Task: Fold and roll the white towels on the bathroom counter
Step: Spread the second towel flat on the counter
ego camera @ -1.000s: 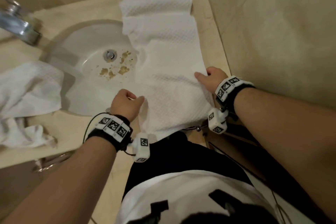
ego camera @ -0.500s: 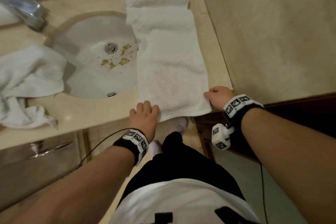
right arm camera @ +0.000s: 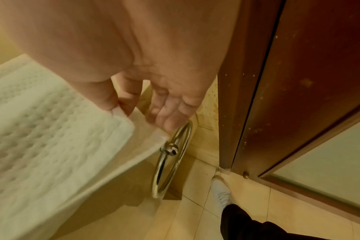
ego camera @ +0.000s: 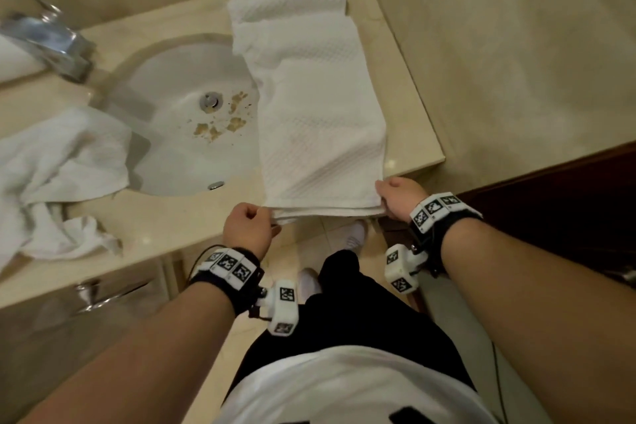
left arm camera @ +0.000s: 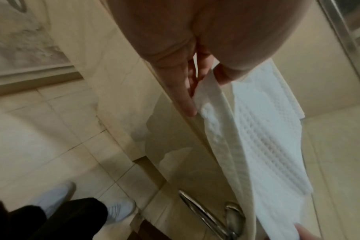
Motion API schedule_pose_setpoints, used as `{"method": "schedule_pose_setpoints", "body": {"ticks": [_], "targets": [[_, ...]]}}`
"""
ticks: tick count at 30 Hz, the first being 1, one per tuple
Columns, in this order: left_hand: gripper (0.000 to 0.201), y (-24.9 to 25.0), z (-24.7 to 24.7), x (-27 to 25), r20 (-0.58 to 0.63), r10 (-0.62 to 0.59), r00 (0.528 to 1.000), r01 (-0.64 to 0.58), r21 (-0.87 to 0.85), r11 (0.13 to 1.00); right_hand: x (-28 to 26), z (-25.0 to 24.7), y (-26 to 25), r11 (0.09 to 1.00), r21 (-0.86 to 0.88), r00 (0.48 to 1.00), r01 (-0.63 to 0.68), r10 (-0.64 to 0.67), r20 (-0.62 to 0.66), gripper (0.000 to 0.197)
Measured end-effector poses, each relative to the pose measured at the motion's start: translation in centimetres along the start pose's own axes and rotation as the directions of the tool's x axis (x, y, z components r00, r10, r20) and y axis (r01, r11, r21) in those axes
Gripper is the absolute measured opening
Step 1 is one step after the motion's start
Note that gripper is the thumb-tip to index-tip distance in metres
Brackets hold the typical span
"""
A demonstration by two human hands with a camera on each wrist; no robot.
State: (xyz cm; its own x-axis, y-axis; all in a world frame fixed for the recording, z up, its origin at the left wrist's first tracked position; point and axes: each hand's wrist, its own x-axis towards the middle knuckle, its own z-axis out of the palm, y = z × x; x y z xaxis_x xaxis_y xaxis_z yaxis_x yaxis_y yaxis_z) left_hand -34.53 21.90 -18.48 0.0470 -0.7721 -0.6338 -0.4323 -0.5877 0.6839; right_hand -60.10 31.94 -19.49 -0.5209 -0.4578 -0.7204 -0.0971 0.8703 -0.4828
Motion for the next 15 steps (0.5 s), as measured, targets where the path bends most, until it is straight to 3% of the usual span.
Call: {"method": "schedule_pose_setpoints", "body": {"ticks": [4, 12, 15], "targets": [[0.008, -0.4, -0.1, 0.2, 0.002, 0.061, 0.998, -0.061, 0.054, 0.997, 0.0, 0.2, -0.1, 0.995, -0.087, 0.998, -0.054, 0.055, 0.016, 0.035], [0.014, -1.3, -0.9, 0.6, 0.077, 0.132, 0.988, -0.142, 0.13, 0.981, -0.1, 0.3, 0.8, 0.99, 0.128, 0.995, -0.065, 0.055, 0.082, 0.034], [0.014, -1.8, -1.2, 0.6, 0.124, 0.196, 0.973, -0.222, 0.251, 0.942, -0.5, 0.1, 1.0, 0.99, 0.115, 0.992, -0.078, 0.066, 0.108, 0.031]]}}
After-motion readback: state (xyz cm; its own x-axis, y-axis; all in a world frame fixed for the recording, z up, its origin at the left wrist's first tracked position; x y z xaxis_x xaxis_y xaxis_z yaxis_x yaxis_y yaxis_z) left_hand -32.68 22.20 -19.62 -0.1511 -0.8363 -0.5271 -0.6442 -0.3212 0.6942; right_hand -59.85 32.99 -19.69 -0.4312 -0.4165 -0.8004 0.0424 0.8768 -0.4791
